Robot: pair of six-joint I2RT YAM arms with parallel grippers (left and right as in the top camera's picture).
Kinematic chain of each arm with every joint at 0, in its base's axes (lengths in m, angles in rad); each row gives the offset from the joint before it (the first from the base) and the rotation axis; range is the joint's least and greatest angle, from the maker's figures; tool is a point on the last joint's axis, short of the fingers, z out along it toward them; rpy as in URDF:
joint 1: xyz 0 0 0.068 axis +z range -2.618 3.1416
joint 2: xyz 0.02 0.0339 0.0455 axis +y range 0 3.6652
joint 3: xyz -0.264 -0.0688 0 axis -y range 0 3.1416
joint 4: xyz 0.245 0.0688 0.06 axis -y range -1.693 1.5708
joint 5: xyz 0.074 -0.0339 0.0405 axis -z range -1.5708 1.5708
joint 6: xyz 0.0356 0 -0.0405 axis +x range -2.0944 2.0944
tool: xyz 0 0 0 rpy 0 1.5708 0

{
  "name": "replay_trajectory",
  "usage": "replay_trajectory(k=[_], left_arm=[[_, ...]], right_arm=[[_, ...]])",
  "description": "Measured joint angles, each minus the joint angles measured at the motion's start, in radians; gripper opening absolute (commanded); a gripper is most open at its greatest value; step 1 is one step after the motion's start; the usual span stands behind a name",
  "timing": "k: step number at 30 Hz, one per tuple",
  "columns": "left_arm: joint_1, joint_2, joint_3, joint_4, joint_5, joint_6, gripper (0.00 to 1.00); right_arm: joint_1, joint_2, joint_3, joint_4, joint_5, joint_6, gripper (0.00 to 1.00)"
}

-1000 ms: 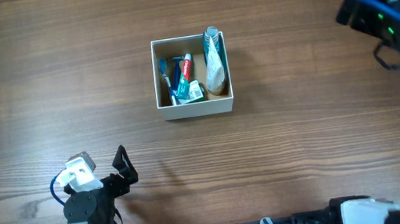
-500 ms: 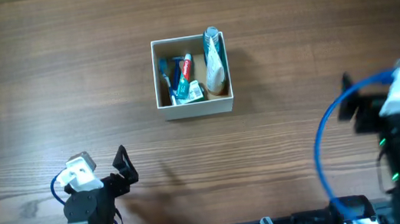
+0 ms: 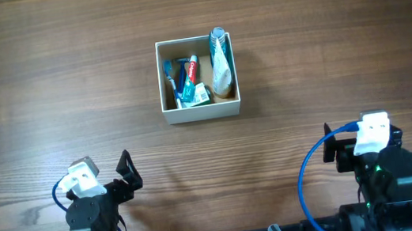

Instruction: Pack container

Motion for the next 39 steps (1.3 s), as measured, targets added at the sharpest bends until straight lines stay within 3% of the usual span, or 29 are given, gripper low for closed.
replay_trajectory(k=[16,39], left_arm=[[0.000,0.000,0.000,0.000,0.000,0.000,1.00],[0.000,0.000,0.000,0.000,0.000,0.000,1.00]], right_arm=[[0.000,-0.130,-0.192,0.023,-0.015,0.000,1.00],[0.000,-0.134,-0.195,0.029,-0.030,-0.004,1.00]])
